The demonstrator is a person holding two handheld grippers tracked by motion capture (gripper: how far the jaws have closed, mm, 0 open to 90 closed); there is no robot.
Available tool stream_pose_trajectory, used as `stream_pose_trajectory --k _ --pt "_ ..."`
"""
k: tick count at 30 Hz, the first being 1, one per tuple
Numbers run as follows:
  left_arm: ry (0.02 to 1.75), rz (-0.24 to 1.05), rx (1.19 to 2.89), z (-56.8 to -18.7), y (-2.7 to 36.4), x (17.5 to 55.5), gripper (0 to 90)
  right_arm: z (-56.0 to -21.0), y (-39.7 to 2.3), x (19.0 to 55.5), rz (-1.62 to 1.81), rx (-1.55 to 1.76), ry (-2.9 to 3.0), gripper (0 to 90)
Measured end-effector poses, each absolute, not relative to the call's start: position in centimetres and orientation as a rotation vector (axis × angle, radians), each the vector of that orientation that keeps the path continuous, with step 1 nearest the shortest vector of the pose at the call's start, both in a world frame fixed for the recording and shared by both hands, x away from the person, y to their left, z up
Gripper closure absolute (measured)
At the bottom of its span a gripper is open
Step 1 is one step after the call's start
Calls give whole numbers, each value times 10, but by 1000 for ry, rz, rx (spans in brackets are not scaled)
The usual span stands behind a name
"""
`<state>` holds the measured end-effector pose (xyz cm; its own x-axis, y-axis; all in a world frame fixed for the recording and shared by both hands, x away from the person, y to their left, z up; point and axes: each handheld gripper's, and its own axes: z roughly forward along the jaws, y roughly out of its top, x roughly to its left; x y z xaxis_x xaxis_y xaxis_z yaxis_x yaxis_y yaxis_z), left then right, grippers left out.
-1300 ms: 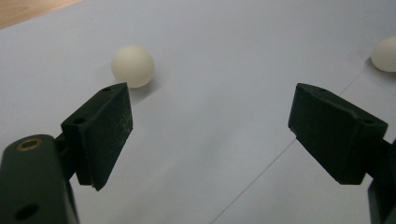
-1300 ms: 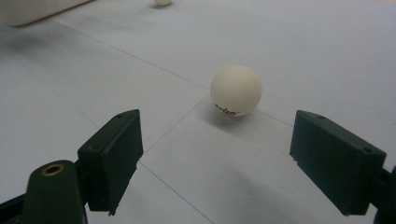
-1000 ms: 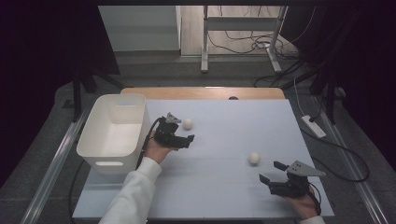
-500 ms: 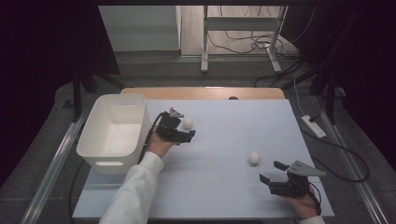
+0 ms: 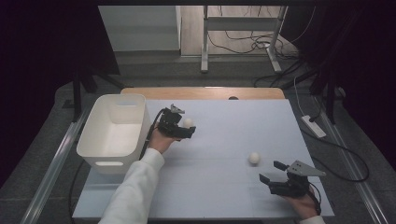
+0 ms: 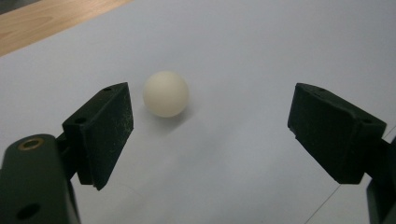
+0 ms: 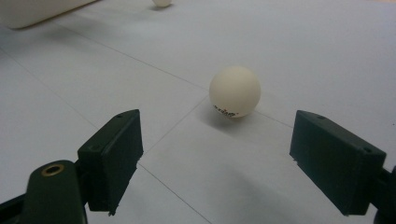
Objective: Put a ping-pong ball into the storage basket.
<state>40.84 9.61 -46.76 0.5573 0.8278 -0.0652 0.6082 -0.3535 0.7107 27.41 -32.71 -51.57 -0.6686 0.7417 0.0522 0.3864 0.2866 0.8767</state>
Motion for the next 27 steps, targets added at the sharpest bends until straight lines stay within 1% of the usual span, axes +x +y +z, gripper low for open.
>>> stream_pose_trajectory --k 7,27 --pt "1169 392 2092 -473 94 414 151 -516 -327 274 1337 1019 2197 172" --pt "1244 384 2115 -497 85 446 151 -516 -328 274 1333 1012 2197 172"
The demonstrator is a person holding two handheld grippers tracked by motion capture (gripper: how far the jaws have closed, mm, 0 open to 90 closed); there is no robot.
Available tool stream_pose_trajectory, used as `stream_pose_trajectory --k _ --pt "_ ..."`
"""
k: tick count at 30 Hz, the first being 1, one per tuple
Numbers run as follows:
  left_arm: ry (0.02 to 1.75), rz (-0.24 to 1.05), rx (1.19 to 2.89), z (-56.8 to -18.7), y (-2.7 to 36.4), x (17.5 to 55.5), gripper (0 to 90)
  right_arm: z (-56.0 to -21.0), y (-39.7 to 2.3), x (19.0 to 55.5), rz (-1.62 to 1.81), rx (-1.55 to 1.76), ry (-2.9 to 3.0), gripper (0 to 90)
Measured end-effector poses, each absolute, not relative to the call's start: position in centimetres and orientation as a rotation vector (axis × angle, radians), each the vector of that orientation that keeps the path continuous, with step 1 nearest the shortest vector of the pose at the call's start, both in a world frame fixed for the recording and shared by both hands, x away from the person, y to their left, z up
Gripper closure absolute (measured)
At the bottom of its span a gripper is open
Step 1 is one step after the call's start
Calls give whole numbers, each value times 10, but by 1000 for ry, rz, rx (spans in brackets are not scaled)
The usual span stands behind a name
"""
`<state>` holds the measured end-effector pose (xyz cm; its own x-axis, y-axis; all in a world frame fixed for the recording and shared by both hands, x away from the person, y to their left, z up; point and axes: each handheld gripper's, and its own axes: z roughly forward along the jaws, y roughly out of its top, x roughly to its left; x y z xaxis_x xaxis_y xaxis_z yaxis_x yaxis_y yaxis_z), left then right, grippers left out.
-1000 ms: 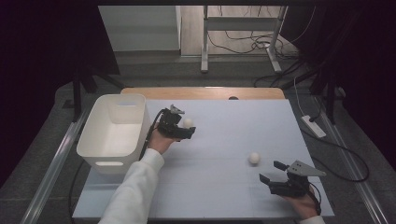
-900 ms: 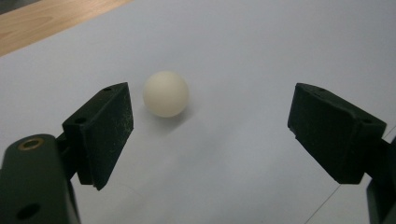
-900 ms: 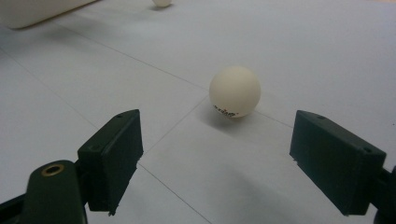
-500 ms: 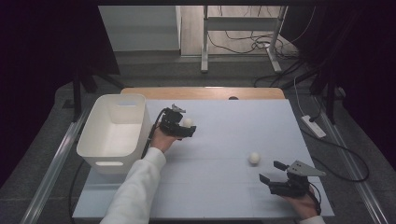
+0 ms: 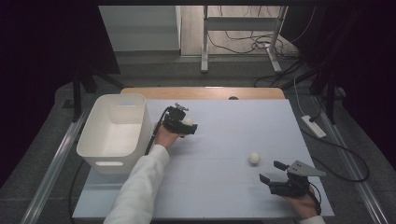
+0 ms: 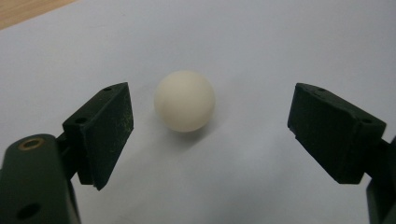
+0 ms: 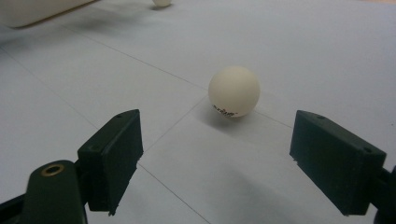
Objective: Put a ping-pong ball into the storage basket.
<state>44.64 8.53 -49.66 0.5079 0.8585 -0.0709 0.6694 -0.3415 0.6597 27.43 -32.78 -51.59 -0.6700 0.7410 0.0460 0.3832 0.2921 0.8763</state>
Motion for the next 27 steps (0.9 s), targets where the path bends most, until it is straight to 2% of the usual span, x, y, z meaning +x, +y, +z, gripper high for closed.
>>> stream_pose_trajectory --k 27 --pt "1313 356 2143 -518 86 472 155 -516 -327 275 1335 1006 2197 172"
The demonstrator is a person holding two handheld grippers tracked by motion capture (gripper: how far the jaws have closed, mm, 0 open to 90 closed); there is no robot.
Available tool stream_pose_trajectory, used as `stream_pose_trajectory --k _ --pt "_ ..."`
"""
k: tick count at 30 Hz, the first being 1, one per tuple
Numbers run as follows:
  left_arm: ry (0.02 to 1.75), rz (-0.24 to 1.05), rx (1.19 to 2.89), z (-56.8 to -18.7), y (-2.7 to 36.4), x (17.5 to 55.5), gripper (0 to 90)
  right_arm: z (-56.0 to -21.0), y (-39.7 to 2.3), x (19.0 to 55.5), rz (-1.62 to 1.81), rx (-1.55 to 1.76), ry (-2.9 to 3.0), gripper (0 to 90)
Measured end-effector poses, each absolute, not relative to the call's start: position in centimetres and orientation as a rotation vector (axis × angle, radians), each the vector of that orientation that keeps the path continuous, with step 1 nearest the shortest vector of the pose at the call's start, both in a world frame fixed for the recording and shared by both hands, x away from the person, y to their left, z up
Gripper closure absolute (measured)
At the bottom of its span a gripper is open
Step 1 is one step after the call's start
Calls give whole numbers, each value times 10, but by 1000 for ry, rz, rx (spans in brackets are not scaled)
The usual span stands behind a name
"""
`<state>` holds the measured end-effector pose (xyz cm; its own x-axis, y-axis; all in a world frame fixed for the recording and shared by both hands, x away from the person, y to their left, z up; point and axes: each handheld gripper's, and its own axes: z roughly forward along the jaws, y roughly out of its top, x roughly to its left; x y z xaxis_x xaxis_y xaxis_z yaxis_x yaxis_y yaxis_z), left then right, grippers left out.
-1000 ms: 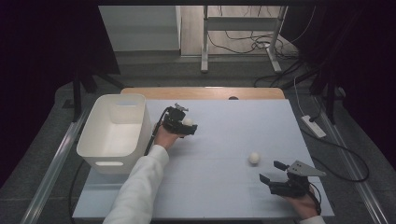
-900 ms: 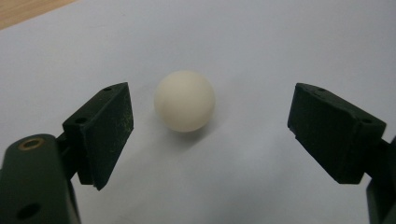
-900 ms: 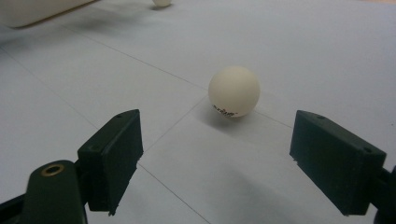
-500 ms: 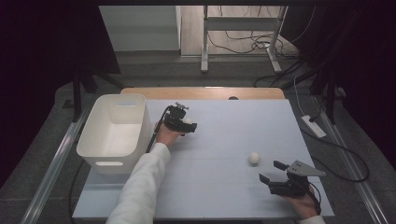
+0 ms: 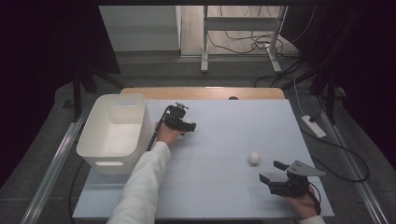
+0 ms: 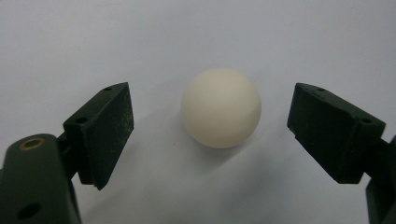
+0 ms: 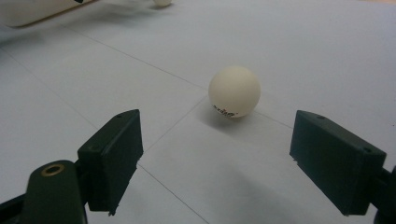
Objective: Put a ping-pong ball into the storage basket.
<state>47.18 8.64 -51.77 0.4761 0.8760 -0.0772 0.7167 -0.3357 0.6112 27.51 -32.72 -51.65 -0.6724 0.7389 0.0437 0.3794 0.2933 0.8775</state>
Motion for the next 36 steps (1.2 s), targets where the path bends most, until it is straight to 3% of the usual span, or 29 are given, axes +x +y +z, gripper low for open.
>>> stream_pose_trajectory --k 6,24,36 --pt "1304 343 2139 -520 86 474 197 -516 -327 275 1331 1006 2198 172" --pt "1304 319 2135 -521 90 475 500 -516 -327 275 1326 1007 2194 172" --pt "1297 339 2122 -515 93 473 509 -516 -328 275 1324 1010 2191 173"
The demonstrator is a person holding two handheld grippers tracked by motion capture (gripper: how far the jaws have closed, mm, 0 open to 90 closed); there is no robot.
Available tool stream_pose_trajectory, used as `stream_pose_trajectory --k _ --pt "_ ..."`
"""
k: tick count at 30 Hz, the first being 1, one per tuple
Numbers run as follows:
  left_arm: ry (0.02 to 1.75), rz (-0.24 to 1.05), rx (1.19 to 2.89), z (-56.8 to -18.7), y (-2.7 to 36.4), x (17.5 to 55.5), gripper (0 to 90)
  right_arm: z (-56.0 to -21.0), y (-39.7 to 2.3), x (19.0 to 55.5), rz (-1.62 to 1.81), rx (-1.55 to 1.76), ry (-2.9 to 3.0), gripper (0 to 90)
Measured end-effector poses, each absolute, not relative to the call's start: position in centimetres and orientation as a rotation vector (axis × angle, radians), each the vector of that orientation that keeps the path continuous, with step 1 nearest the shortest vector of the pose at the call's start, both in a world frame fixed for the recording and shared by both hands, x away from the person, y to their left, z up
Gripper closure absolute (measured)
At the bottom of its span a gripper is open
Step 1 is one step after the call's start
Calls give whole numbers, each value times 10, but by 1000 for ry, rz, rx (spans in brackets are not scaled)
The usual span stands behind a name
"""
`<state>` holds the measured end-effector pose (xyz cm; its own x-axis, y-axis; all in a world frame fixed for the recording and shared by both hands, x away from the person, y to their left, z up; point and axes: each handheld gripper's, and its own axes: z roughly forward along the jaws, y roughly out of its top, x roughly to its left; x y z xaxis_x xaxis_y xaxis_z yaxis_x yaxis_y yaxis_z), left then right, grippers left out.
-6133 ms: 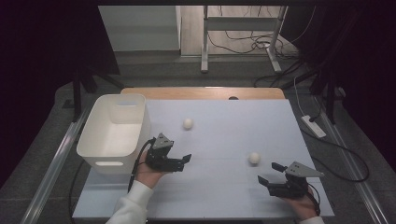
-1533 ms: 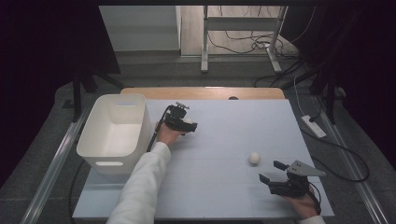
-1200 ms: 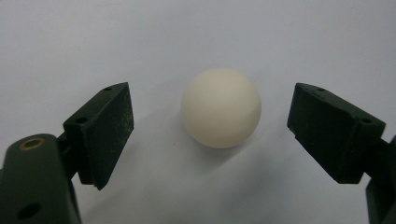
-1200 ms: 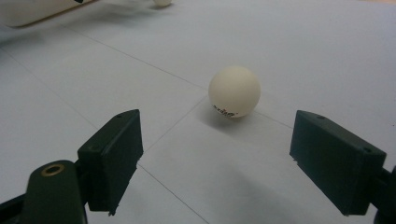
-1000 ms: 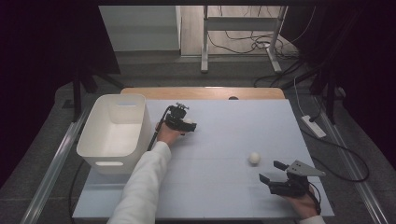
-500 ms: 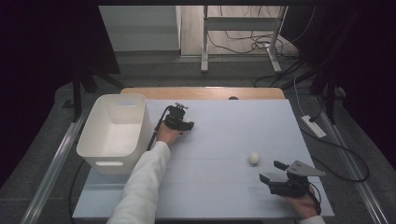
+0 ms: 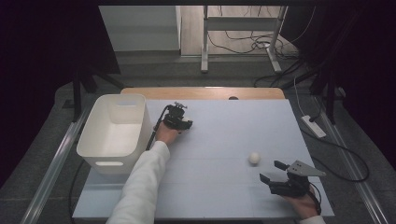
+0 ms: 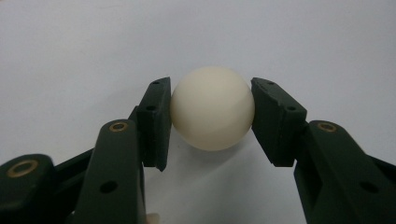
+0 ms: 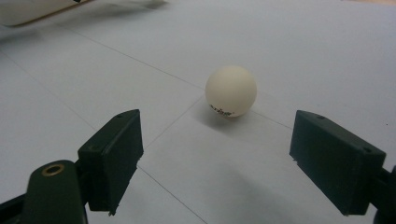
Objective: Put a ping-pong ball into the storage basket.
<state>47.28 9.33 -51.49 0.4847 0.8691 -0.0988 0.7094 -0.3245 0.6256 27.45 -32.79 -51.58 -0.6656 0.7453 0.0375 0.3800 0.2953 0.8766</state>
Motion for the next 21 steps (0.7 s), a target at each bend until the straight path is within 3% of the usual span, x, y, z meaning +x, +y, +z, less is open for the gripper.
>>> stream_pose_trajectory --k 21 --pt "1190 331 2097 -491 89 451 509 -516 -327 274 1322 1004 2189 173"
